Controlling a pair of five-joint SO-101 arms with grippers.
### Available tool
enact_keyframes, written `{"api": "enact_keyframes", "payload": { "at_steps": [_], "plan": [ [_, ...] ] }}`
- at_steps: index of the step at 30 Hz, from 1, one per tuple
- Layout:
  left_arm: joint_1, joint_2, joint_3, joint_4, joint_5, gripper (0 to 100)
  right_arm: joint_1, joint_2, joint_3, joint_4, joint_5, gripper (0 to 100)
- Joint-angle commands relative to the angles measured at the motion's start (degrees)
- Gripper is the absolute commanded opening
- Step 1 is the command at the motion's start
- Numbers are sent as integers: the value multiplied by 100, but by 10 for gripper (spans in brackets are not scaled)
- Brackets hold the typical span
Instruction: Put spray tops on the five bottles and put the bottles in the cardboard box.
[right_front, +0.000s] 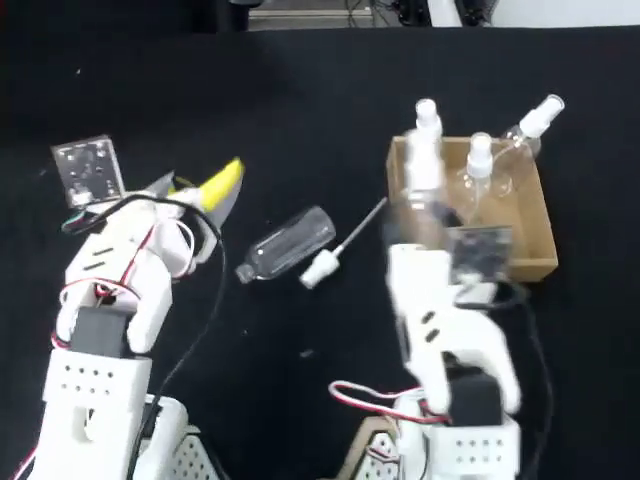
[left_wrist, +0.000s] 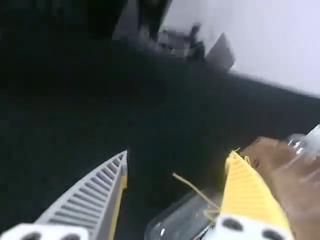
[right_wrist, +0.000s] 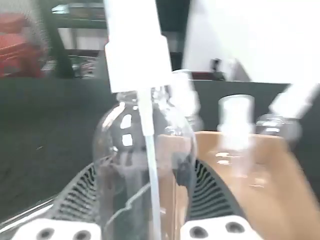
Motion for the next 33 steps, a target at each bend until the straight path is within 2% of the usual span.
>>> {"api": "enact_keyframes", "payload": {
  "at_steps": [1,5,8,11,16,21,26,33],
  "plan": [
    [-119,-97,418,-18,-53,289,747,-127,-1481,870,440,11],
    [-92,-97,673,-18,-9,289,1881,-66,-2316,1275,1020,11],
    [-84,-97,875,-26,-9,289,2910,-57,-2229,985,1231,11],
    [-84,-97,1051,-26,-9,289,3640,163,-1692,193,1389,11],
    [-84,-97,1305,-26,-9,289,4378,1103,-611,-1837,1424,11],
    [-92,-97,1798,-642,-9,289,4747,2141,136,-3895,1398,11],
    [-92,-97,2299,-1389,-9,289,4879,3222,426,-5468,1398,11],
    [-92,-97,2422,-1521,-9,288,4879,5341,180,-7534,1336,10]
  ]
}}
